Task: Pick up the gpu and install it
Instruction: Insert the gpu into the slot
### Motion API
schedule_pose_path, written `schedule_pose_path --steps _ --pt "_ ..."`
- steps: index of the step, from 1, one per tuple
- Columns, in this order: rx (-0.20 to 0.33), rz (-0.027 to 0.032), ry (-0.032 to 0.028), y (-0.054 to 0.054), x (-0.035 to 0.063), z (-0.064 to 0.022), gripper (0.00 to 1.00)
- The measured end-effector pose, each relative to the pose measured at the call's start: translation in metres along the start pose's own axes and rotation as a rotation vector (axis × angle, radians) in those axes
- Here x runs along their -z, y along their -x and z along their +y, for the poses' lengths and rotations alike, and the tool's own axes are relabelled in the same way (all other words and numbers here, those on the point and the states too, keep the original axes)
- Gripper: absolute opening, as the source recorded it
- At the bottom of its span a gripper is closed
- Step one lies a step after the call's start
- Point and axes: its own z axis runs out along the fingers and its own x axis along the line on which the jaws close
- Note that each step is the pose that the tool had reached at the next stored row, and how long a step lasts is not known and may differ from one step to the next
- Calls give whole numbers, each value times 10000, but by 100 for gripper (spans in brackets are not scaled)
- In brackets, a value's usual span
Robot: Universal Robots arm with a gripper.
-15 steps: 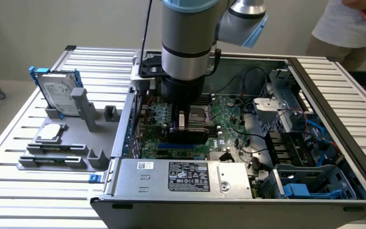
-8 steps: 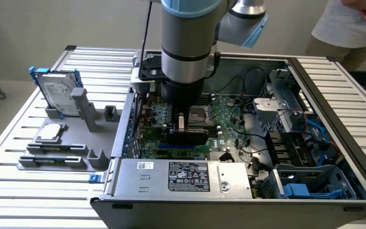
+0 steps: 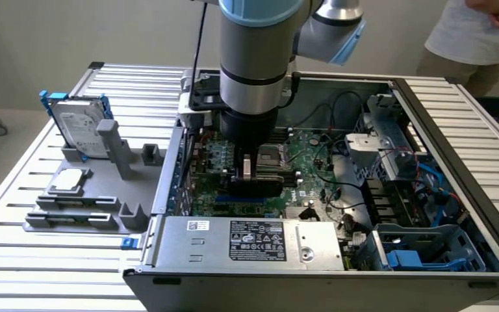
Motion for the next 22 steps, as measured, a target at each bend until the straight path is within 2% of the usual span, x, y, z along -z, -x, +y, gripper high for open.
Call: schedule_pose_path --steps 4,6,12,22 --pt "-19 -65 -4 0 0 2 26" --pt "-28 -78 -2 0 -1 3 26" --pt "-41 -83 41 0 -3 19 26" --pt "-43 -83 56 -5 -25 23 26"
